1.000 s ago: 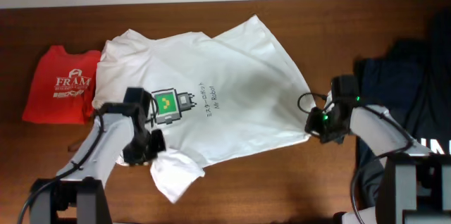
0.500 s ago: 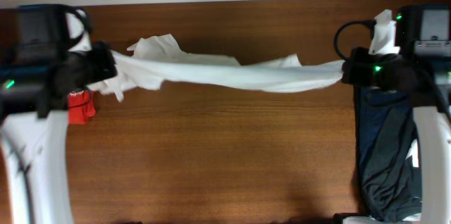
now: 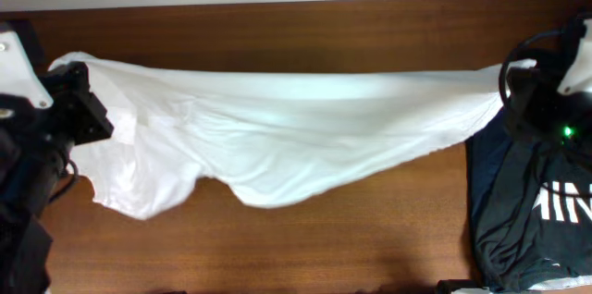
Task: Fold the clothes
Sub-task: 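Lift the shirt with both grippers, stretch it apart, lay it flat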
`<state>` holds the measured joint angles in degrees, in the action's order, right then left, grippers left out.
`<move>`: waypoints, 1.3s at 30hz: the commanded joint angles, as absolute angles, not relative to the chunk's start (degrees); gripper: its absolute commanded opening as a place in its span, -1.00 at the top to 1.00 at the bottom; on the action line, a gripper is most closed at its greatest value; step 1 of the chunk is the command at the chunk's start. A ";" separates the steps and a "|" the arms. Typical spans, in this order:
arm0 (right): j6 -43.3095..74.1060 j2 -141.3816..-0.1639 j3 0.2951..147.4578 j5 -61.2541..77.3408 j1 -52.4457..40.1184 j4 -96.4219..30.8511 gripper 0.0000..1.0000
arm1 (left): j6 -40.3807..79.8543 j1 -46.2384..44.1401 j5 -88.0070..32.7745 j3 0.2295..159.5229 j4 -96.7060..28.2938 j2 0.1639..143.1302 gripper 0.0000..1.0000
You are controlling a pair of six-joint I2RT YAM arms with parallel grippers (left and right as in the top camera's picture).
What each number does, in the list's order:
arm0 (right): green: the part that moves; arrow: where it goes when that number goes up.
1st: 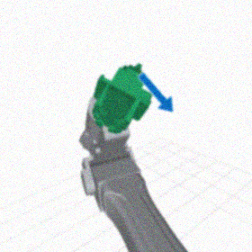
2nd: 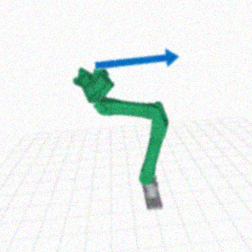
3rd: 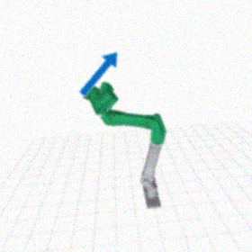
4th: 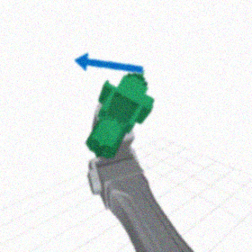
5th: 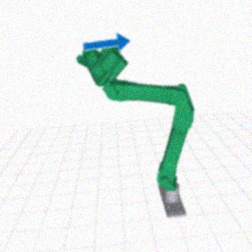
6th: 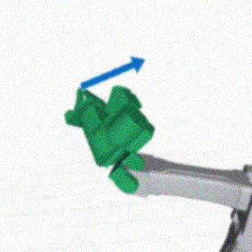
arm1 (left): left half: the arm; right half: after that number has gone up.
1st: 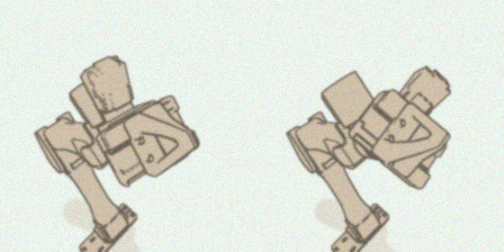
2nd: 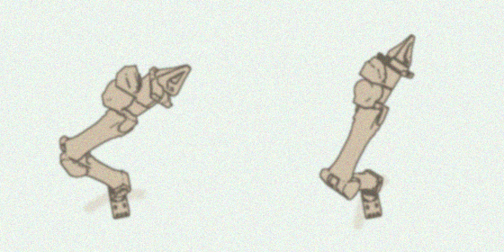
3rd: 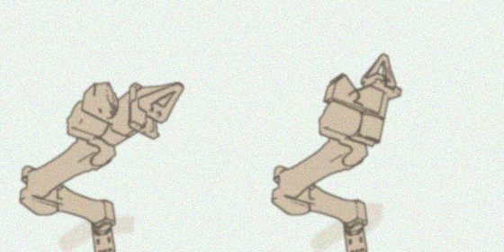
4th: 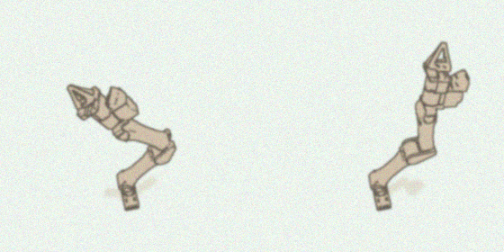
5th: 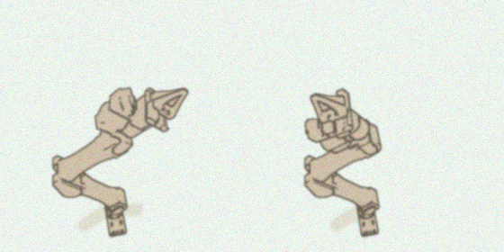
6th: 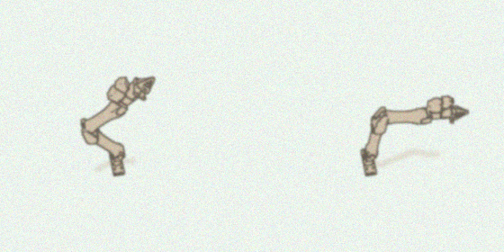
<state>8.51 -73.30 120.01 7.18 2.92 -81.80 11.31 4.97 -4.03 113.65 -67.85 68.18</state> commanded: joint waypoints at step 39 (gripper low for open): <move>11.62 -102.72 80.77 -5.08 7.20 -81.56 0.92 | 8.14 6.07 -8.95 78.17 -80.97 104.36 0.99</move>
